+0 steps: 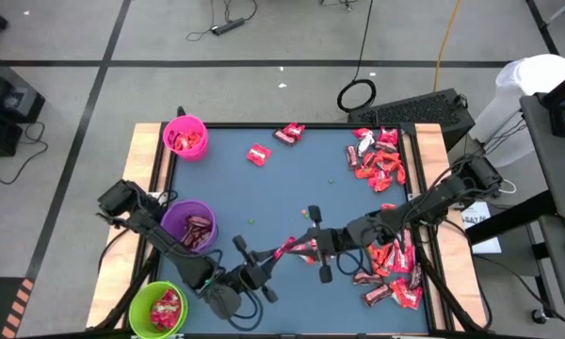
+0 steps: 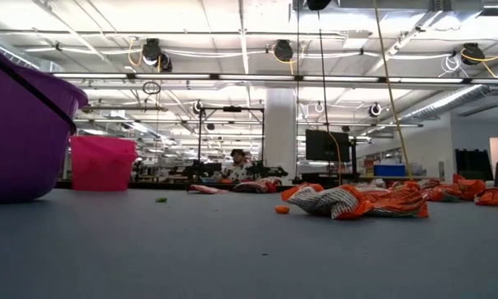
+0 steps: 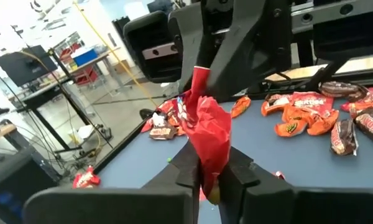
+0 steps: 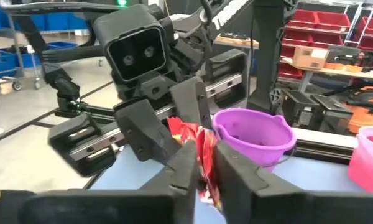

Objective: Organize candy in baskets
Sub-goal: Put the red candy into the green bucket

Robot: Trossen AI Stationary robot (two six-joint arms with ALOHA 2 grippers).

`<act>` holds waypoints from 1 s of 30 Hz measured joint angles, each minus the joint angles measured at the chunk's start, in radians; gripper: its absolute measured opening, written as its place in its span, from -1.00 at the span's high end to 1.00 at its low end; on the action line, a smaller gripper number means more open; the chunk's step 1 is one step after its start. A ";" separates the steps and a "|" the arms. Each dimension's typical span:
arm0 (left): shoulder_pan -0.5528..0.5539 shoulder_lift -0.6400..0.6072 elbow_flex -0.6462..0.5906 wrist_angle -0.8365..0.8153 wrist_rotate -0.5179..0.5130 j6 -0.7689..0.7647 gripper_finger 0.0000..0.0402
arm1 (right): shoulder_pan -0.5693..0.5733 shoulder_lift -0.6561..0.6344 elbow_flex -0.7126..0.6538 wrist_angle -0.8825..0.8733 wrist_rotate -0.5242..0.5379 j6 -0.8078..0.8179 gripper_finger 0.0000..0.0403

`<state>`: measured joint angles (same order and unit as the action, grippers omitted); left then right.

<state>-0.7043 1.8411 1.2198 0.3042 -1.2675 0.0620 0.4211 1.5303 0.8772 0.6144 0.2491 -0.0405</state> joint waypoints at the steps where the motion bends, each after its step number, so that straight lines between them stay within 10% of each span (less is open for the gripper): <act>1: -0.005 -0.003 0.000 -0.003 -0.001 0.008 0.81 | 0.004 -0.005 0.000 -0.006 -0.004 -0.004 0.68; 12: -0.114 -0.114 0.000 -0.075 0.025 0.023 0.80 | 0.046 -0.178 0.000 -0.306 -0.012 0.030 0.31; 19: -0.142 -0.211 0.001 -0.229 0.454 -0.122 0.80 | 0.052 -0.212 0.000 -0.448 -0.013 0.048 0.30; 30: -0.102 -0.316 0.001 -0.883 1.105 -1.005 0.80 | 0.051 -0.213 0.000 -0.507 -0.014 0.064 0.30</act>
<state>-0.8065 1.5252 1.2209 -0.5788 -0.1629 -0.9432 0.4721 1.3174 0.8772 0.1079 0.2356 0.0231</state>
